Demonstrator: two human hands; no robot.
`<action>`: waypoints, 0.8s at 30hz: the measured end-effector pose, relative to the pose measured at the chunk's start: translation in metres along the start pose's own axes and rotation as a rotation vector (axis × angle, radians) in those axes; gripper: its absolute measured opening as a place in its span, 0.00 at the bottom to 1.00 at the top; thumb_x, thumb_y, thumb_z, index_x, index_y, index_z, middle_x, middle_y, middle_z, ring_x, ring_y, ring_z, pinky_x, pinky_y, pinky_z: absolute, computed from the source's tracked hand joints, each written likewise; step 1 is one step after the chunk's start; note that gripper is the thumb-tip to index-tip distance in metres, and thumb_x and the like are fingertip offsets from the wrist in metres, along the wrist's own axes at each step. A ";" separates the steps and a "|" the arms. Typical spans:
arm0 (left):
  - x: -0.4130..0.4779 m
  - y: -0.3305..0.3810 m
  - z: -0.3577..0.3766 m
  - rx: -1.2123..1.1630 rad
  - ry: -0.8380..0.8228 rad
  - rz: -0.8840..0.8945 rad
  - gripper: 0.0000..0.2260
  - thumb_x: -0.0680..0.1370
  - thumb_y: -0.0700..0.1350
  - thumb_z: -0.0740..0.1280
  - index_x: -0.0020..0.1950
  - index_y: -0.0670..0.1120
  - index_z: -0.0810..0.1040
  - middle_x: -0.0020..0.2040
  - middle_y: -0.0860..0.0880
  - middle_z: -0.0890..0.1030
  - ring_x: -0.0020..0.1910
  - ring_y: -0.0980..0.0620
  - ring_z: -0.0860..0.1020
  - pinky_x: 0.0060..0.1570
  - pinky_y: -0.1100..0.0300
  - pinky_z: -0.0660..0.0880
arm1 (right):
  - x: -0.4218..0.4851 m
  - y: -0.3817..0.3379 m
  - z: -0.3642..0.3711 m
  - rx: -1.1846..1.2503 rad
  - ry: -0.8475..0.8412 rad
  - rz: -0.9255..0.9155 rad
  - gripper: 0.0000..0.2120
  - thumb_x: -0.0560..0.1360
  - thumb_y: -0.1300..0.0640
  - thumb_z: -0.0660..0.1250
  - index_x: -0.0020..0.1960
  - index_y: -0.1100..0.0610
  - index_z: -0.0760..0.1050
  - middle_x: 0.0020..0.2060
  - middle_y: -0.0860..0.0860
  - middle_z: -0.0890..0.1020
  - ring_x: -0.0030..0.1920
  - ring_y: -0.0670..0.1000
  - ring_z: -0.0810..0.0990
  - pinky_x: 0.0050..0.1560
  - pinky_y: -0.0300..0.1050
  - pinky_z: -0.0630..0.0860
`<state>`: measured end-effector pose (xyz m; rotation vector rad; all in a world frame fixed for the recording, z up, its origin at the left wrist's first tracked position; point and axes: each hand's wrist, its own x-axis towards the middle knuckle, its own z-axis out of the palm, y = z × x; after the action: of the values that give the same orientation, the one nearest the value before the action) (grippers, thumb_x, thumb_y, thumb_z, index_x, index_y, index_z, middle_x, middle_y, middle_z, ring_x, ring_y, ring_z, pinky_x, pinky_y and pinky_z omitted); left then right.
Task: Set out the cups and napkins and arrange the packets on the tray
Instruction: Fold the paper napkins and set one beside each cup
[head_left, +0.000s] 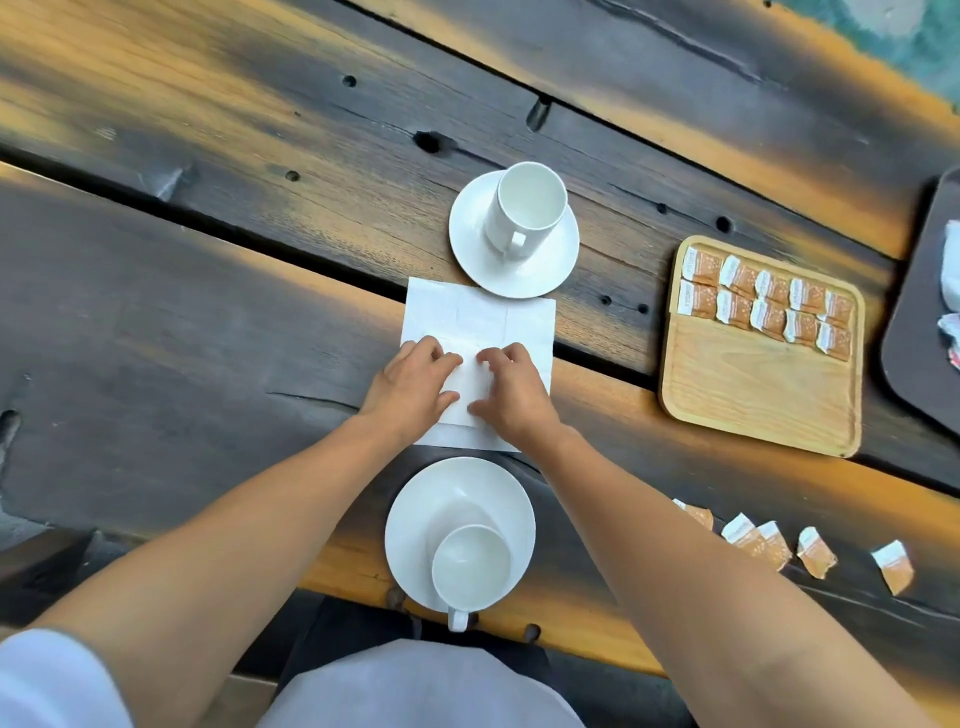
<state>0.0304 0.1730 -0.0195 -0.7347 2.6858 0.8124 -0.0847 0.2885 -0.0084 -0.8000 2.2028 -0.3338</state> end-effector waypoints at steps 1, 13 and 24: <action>0.002 0.000 0.001 0.024 -0.009 -0.008 0.20 0.77 0.50 0.68 0.69 0.49 0.72 0.63 0.47 0.70 0.63 0.47 0.69 0.52 0.49 0.77 | 0.001 0.001 0.002 -0.035 -0.005 -0.023 0.30 0.70 0.58 0.76 0.68 0.56 0.69 0.63 0.55 0.68 0.55 0.56 0.76 0.56 0.48 0.75; 0.014 -0.016 -0.009 -0.171 0.013 -0.126 0.24 0.75 0.47 0.73 0.68 0.50 0.70 0.61 0.48 0.70 0.56 0.45 0.74 0.54 0.49 0.75 | 0.006 0.010 -0.002 -0.071 -0.036 -0.041 0.38 0.67 0.53 0.79 0.71 0.49 0.64 0.63 0.52 0.65 0.61 0.57 0.73 0.59 0.55 0.76; 0.032 -0.014 -0.018 -0.121 0.086 -0.255 0.06 0.79 0.48 0.66 0.53 0.49 0.72 0.51 0.50 0.67 0.45 0.48 0.73 0.41 0.52 0.73 | 0.027 0.009 -0.011 0.046 0.102 0.098 0.16 0.77 0.55 0.66 0.63 0.49 0.67 0.57 0.53 0.69 0.51 0.59 0.77 0.51 0.50 0.72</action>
<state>0.0090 0.1398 -0.0231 -1.1368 2.5599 0.9001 -0.1108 0.2780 -0.0204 -0.6599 2.3113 -0.3826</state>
